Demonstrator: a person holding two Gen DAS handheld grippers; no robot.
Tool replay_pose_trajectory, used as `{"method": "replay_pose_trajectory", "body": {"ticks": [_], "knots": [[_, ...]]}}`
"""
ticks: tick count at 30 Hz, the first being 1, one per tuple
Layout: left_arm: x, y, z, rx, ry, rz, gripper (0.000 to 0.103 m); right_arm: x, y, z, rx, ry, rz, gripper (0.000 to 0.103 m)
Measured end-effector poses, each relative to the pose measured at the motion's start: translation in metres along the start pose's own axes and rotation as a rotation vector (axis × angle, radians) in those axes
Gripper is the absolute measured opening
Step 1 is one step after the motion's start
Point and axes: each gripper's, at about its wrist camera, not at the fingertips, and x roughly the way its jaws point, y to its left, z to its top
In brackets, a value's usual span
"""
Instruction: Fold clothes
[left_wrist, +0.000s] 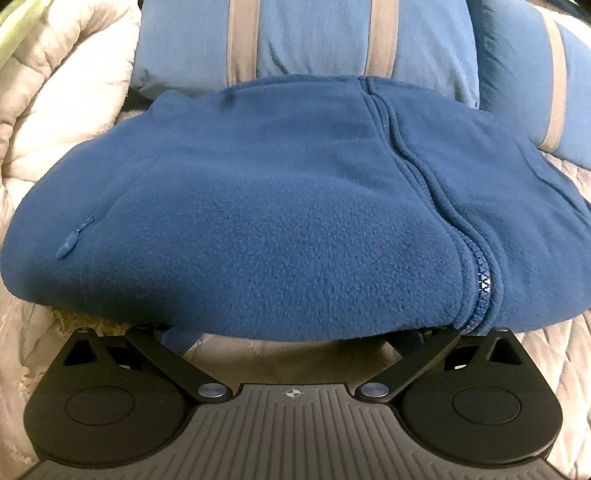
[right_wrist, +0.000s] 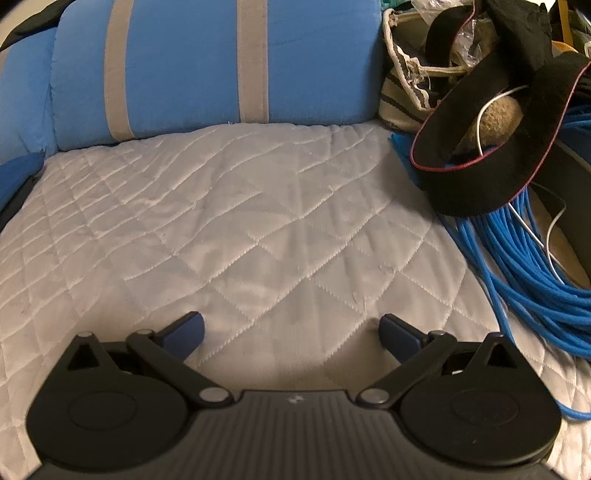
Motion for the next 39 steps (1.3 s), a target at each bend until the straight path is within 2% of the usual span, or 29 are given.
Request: {"method": "replay_pose_trajectory", "body": {"ticks": [9,15,20,39], "knots": [[-0.004,-0.006,-0.023,-0.016,-0.164,0.025,0.103,0.001,0.007,-0.013,0.03,-0.116,-0.054,0.103],[-0.001,-0.004,-0.024,-0.018,-0.211,0.028,0.103,0.001,0.006,-0.019,0.048,-0.159,-0.05,0.103],[-0.002,-0.005,-0.027,-0.019,-0.22,0.03,0.103,0.0,0.008,-0.027,0.043,-0.205,-0.058,0.103],[-0.001,-0.002,-0.029,-0.024,-0.229,0.021,0.103,-0.001,0.007,-0.031,0.042,-0.23,-0.055,0.103]]}}
